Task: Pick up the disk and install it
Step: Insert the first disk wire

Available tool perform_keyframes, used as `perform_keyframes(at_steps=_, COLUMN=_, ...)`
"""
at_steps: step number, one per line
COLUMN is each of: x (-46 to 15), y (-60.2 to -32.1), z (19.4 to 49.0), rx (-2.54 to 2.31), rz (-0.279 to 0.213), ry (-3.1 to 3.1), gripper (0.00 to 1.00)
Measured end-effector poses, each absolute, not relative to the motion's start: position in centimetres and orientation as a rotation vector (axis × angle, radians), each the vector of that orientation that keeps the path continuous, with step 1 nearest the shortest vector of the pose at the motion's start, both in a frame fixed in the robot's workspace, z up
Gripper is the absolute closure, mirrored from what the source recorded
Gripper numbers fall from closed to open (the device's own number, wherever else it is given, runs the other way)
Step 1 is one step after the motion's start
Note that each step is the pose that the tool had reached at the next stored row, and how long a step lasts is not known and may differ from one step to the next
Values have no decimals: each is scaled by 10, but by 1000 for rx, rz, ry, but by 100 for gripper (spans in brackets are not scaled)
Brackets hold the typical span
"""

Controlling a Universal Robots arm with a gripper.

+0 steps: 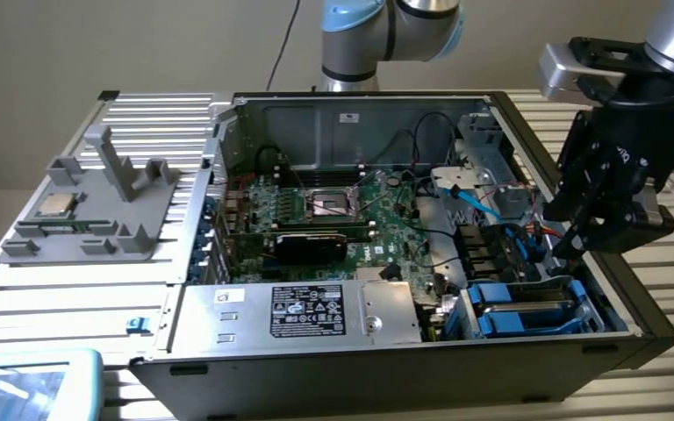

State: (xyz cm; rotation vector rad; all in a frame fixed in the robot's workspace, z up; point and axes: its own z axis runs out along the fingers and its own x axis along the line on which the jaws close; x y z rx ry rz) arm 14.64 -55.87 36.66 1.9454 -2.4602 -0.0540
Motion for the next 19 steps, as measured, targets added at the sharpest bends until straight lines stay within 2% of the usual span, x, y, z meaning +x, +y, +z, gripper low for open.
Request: perform_keyframes(at_steps=19, x=132, y=-546, z=352, rx=1904, rz=-11, ry=-2540, gripper=48)
